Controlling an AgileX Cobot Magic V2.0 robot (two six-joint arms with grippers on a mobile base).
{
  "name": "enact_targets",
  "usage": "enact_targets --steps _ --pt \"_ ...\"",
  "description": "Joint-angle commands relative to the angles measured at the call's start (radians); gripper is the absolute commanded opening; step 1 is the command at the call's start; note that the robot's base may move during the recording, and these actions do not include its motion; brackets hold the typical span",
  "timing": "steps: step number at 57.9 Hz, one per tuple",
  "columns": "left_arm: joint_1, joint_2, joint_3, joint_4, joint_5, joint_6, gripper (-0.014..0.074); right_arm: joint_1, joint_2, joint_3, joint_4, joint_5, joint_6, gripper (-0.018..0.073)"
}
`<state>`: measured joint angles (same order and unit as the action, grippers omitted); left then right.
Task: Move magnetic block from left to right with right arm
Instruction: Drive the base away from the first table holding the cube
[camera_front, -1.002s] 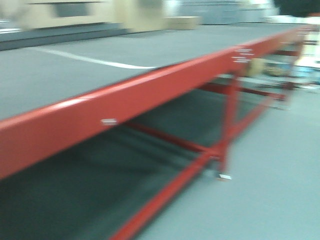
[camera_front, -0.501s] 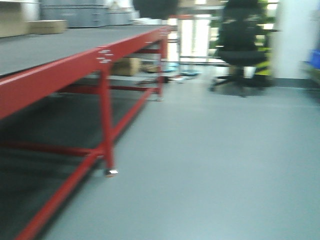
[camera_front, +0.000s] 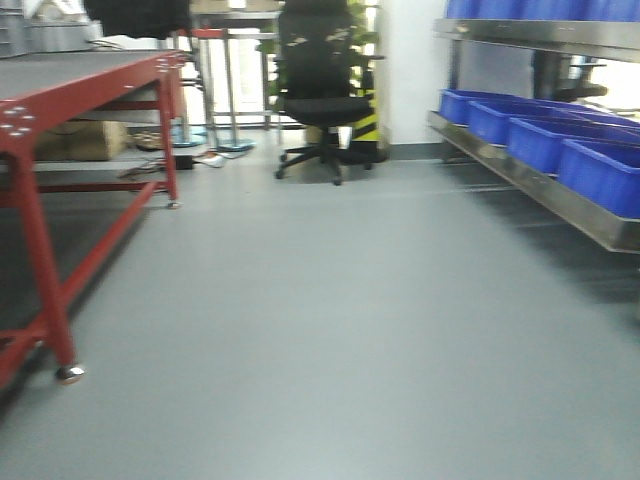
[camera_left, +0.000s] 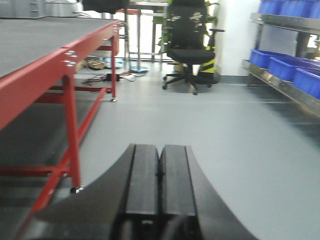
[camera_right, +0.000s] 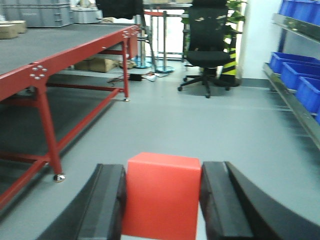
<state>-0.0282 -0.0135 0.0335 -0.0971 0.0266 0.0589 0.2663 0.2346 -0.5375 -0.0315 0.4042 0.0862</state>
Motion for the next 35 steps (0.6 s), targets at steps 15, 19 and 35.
enact_targets --steps 15,19,35 --pt "-0.035 -0.014 0.008 -0.005 -0.083 -0.007 -0.0126 -0.003 0.012 -0.026 -0.001 -0.088 -0.010 0.0204" --pt "-0.035 -0.014 0.008 -0.005 -0.083 -0.007 -0.0126 -0.003 0.012 -0.026 -0.001 -0.088 -0.010 0.0204" --pt "-0.037 -0.014 0.008 -0.005 -0.083 -0.007 -0.0126 -0.003 0.012 -0.026 -0.001 -0.088 -0.010 0.0204"
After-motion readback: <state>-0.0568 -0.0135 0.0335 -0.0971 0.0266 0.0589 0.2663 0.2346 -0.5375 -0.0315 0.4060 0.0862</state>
